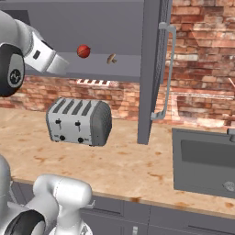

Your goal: Pick the onion, mushroom from the counter and place them in the cabinet. Then close the cabinet.

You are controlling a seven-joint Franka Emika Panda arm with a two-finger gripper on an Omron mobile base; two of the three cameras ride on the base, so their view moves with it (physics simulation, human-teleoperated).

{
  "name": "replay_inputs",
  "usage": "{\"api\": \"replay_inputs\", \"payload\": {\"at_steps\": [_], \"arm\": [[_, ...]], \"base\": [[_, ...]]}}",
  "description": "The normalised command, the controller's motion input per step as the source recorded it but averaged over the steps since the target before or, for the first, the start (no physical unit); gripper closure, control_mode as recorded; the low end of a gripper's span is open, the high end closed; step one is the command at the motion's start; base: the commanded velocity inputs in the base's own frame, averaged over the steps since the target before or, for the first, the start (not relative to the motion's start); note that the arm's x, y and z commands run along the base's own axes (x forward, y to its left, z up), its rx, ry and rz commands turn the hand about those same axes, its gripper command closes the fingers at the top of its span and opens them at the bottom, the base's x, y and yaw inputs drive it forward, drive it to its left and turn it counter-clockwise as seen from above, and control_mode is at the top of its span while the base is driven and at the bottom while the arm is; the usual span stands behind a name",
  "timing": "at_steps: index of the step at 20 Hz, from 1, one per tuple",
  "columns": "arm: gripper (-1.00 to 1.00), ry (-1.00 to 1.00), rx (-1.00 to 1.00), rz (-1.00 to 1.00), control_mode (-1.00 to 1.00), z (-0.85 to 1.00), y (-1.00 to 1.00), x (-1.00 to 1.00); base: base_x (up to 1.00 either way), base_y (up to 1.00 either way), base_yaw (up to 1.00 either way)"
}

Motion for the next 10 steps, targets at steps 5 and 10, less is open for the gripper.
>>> {"api": "replay_inputs", "payload": {"at_steps": [5, 10], "arm": [[-1.00, -0.13, 0.17, -0.11, -1.00, 0.00, -0.70, -1.00], [-1.00, -0.23, 0.10, -0.07, -1.00, 0.00, -0.73, -1.00]], "base": [[0.00, 0.00, 0.00], [0.00, 0.00, 0.00]]}}
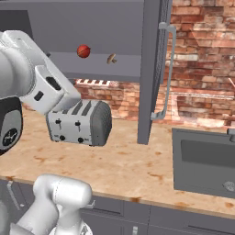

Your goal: Pick the onion, mushroom from the counter and place them in the cabinet. Then close the cabinet.

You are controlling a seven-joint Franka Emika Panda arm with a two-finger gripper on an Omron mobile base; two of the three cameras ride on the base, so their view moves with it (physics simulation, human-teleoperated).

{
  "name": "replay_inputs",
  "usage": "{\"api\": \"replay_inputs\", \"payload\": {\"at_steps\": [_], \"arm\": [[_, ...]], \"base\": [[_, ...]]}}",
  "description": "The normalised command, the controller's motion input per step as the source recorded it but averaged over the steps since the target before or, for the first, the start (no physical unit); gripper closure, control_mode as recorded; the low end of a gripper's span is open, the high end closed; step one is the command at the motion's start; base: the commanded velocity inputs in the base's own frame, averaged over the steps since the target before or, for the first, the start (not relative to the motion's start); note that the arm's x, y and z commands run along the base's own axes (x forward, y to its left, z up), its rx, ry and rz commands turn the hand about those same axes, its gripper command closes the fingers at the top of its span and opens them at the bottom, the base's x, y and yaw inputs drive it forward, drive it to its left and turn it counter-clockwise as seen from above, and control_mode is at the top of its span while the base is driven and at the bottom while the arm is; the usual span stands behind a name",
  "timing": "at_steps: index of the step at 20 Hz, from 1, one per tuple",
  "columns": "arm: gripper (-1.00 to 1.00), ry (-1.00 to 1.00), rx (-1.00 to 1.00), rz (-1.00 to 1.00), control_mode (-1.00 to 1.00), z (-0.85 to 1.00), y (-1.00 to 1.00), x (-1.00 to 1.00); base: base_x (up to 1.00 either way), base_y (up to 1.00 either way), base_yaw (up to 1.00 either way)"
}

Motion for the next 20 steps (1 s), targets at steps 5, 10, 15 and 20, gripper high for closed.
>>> {"api": "replay_inputs", "payload": {"at_steps": [5, 10, 15, 20], "arm": [[-1.00, -0.14, 0.15, -0.09, -1.00, 0.00, -0.80, -1.00], [-1.00, -0.17, 0.02, -0.01, -1.00, -0.37, -0.54, -0.63], [-1.00, -0.11, 0.13, 0.00, -1.00, -0.80, -0.44, -0.49], [-1.00, -0.03, 0.20, 0.00, -1.00, -0.94, -0.47, -0.44]], "base": [[0.00, 0.00, 0.00], [0.00, 0.00, 0.00], [0.00, 0.00, 0.00], [0.00, 0.00, 0.00]]}}
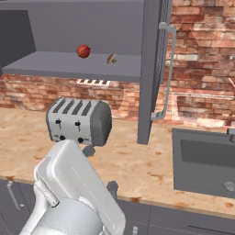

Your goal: Pick the onion, mushroom from the counter and place them in the cabinet. Then close the cabinet.

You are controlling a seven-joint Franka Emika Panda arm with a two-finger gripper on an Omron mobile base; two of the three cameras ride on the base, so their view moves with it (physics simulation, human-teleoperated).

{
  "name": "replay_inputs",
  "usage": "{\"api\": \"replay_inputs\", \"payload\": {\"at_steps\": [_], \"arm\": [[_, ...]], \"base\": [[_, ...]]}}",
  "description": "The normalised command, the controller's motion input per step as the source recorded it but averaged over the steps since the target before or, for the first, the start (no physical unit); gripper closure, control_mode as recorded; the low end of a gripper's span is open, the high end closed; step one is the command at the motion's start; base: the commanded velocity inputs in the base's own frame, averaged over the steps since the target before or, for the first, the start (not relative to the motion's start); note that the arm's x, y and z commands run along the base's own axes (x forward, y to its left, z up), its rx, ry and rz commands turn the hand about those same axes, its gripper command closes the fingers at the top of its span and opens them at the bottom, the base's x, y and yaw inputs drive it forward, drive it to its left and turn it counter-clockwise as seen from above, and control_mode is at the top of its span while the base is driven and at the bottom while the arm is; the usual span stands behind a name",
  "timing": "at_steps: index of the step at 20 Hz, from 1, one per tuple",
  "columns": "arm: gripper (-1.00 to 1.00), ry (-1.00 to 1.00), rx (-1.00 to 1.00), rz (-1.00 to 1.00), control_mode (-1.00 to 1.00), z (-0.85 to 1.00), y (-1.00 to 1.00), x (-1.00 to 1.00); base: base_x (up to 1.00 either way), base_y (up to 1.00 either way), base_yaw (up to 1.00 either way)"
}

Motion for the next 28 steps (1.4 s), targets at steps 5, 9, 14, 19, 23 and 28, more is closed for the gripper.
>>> {"api": "replay_inputs", "payload": {"at_steps": [5, 9, 14, 19, 23, 28], "arm": [[-1.00, -0.07, 0.16, 0.00, -1.00, -0.21, -0.52, -0.27], [-1.00, 0.00, 0.21, 0.00, -1.00, 0.00, -0.74, 0.26], [-1.00, 0.00, 0.25, 0.07, -1.00, 0.00, -0.56, 0.57], [-1.00, -0.01, 0.18, 0.14, -1.00, 0.00, -0.35, 0.65], [-1.00, -0.01, 0.16, 0.19, -1.00, -0.04, -0.22, 0.74], [-1.00, -0.04, 0.15, 0.19, -1.00, 0.00, -0.15, 0.78]], "base": [[0.00, 0.00, 0.00], [0.00, 0.00, 0.00], [0.00, 0.00, 0.00], [0.00, 0.00, 0.00], [0.00, 0.00, 0.00], [0.00, 0.00, 0.00]]}}
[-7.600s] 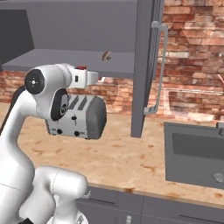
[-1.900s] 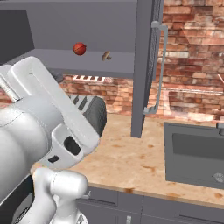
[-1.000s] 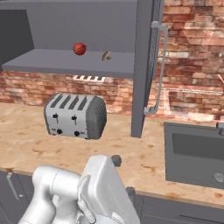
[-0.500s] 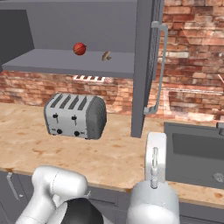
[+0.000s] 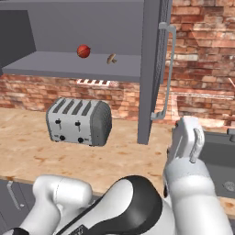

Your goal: Pick the onion, mushroom from the counter and place them in the cabinet. Then close the cabinet.

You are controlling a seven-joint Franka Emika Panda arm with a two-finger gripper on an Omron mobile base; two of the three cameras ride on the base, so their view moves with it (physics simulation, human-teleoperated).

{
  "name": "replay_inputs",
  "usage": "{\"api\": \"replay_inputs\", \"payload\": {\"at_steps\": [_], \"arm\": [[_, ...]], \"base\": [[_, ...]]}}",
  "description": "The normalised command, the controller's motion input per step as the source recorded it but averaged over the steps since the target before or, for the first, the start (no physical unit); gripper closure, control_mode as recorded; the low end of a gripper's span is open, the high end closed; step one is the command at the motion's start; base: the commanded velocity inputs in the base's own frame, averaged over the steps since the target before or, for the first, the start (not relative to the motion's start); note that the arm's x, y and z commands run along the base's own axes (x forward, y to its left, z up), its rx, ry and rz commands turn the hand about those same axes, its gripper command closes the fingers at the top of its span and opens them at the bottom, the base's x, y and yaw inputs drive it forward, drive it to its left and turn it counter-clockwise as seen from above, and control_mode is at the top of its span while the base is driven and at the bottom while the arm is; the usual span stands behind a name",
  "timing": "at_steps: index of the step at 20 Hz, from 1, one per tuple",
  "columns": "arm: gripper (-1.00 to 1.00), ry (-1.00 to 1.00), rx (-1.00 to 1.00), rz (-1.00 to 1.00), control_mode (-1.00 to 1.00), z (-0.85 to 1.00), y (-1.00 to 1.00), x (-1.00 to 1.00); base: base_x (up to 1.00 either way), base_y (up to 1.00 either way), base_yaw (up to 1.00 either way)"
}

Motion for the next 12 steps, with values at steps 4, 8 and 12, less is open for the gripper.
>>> {"api": "replay_inputs", "payload": {"at_steps": [4, 8, 12], "arm": [[-1.00, -0.03, 0.15, 0.17, -1.00, 0.00, -0.19, 0.83], [-1.00, -0.02, 0.15, 0.14, -1.00, -0.01, -0.29, 0.68], [-1.00, -0.03, 0.15, 0.18, -1.00, -0.11, -0.34, 0.63]], "base": [[0.00, 0.00, 0.00], [0.00, 0.00, 0.00], [0.00, 0.00, 0.00]]}}
